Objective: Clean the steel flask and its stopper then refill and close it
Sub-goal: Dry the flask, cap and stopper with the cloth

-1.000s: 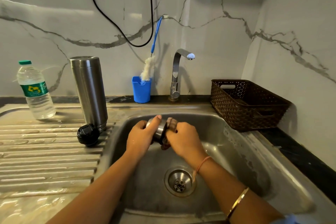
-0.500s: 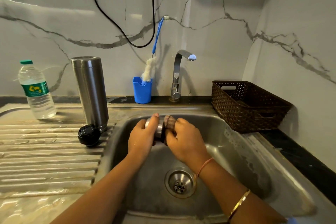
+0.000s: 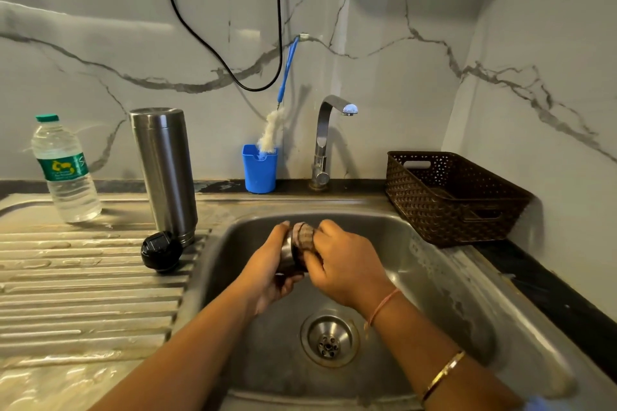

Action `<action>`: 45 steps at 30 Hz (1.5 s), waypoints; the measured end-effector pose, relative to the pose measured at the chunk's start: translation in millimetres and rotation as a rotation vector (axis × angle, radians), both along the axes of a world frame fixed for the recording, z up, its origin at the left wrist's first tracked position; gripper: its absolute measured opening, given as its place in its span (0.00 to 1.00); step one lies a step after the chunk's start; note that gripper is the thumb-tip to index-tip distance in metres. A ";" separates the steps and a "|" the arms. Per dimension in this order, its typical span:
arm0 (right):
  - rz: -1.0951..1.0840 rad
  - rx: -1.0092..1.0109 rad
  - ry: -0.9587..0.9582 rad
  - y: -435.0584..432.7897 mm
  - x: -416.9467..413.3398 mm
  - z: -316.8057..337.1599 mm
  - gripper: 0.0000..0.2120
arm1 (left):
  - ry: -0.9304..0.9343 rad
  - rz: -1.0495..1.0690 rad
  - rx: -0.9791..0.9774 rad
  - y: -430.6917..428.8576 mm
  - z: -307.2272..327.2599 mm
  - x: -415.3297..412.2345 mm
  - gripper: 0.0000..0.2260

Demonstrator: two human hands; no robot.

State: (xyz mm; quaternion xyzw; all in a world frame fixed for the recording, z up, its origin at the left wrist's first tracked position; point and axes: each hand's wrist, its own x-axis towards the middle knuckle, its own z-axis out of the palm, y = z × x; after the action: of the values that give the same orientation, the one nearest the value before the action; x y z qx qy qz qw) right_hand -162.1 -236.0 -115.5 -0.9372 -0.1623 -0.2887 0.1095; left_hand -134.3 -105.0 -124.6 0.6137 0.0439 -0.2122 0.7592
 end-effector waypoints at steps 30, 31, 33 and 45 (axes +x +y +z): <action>-0.404 1.058 0.438 -35.4 7.2 8.0 0.12 | -0.814 -0.050 1.238 75.2 23.5 -19.5 0.26; -0.401 1.061 0.441 -34.5 7.8 6.8 0.12 | -0.786 -0.048 1.260 91.0 25.6 -21.3 0.26; -0.393 1.066 0.438 -34.8 8.6 5.1 0.12 | -0.735 -0.020 1.304 121.3 29.7 -22.9 0.27; -0.323 1.096 0.441 -23.1 7.6 -2.1 0.11 | -0.526 0.013 1.261 195.8 14.7 -20.1 0.30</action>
State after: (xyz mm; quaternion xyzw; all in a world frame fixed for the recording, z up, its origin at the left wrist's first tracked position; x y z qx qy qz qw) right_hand -154.5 -259.1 -117.6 -0.7950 0.1804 -0.1425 0.5613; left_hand -154.3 90.8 -109.9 0.9696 -0.0231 0.0149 0.2431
